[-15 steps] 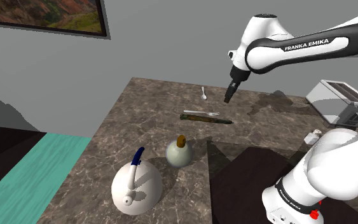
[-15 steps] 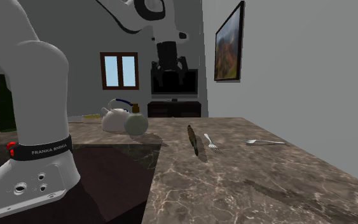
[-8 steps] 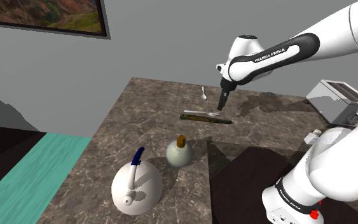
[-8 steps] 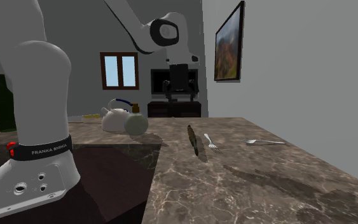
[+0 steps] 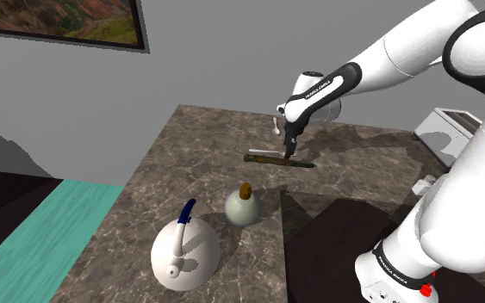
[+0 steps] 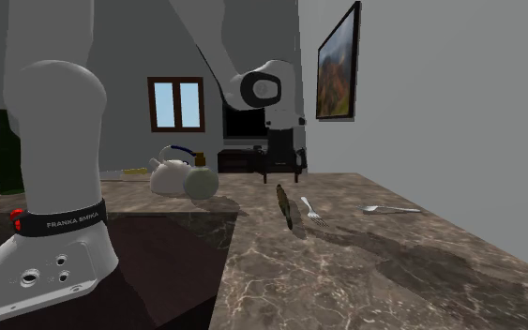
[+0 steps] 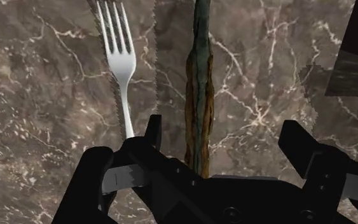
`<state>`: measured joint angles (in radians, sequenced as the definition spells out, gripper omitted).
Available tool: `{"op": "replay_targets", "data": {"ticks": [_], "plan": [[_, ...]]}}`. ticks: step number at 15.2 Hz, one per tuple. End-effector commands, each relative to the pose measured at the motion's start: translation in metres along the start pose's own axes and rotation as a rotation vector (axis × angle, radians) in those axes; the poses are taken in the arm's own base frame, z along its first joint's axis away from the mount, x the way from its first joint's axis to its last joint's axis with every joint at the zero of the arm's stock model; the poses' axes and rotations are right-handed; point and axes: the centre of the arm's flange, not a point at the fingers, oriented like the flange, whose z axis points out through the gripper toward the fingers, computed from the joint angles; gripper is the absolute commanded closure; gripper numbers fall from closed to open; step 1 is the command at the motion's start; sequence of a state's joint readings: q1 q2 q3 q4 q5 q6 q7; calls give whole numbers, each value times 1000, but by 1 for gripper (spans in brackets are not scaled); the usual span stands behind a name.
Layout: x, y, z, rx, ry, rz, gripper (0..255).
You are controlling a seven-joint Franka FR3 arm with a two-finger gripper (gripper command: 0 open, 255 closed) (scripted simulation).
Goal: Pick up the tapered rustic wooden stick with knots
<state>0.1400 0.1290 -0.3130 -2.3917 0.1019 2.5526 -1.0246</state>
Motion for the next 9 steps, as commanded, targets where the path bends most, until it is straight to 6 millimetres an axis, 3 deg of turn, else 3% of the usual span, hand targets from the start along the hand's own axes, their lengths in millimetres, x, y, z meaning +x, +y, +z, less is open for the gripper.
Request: {"op": "replay_targets", "data": {"ticks": [1, 9], "plan": [[8, 9, 27, 11, -2, -60, 0], [11, 13, 75, 16, -2, -86, 0]]}}
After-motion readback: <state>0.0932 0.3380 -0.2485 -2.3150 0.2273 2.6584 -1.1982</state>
